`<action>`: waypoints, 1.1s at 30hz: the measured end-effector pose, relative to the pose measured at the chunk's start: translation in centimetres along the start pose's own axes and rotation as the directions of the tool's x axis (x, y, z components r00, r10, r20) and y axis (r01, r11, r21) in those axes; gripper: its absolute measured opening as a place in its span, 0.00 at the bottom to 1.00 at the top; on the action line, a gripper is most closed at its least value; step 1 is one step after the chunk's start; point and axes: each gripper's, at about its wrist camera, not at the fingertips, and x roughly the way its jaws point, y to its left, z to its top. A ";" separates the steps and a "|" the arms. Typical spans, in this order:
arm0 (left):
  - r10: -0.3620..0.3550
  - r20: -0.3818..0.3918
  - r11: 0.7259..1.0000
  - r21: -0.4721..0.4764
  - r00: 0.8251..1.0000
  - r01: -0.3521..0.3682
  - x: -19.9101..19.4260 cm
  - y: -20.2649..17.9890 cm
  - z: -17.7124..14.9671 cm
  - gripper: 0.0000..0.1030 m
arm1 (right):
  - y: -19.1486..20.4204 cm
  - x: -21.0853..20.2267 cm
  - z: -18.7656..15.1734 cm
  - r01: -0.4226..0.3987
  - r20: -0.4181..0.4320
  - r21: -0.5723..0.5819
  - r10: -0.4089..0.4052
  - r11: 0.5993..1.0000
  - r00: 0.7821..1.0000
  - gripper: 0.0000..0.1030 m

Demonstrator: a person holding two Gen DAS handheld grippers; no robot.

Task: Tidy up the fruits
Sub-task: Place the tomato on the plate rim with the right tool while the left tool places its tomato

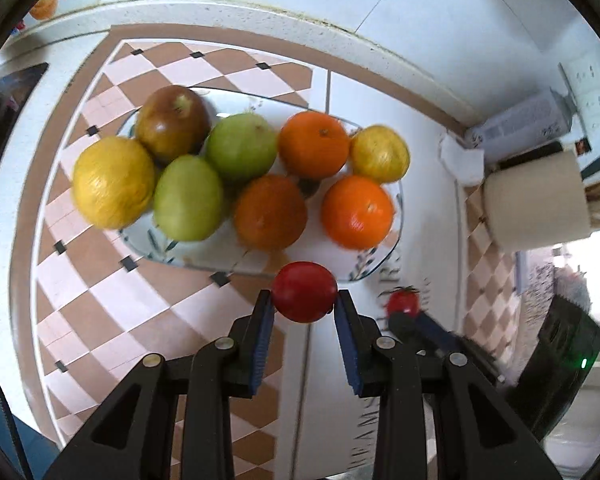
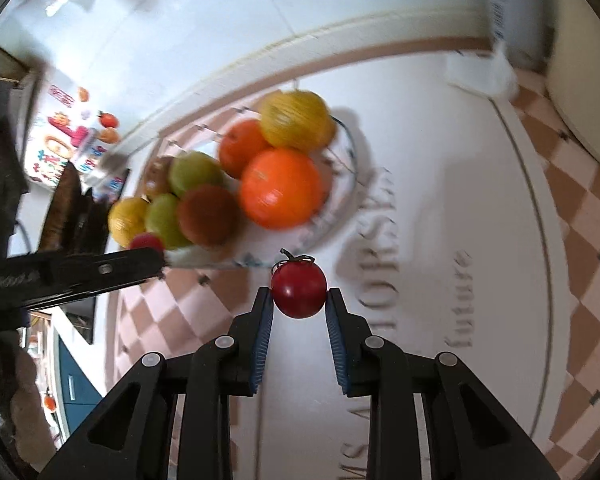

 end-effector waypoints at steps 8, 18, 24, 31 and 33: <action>0.020 -0.032 0.999 0.034 0.999 -0.019 1.4 -1.0 2.6 0.28 | 1.7 2.1 2.3 -0.038 -0.038 -0.040 0.036 0.998 0.999 0.28; 0.085 -0.117 0.992 0.099 0.989 -0.074 4.1 -1.4 2.5 0.28 | 1.8 3.5 2.7 -0.027 -0.084 -0.047 0.023 0.999 0.996 0.29; 0.083 -0.162 0.994 0.088 0.983 -0.069 5.0 -1.3 2.7 0.28 | 1.6 3.9 2.8 -0.037 -0.110 -0.032 0.033 0.999 0.993 0.29; 0.111 -0.186 0.992 0.083 0.976 -0.096 5.1 -1.2 3.0 0.29 | 1.2 4.0 2.9 -0.008 -0.131 -0.020 0.006 1.000 0.991 0.55; 0.107 -0.186 0.993 0.076 0.977 -0.094 5.0 -1.1 3.1 0.29 | 0.8 3.7 2.9 -0.002 -0.126 -0.008 0.001 1.000 0.992 0.57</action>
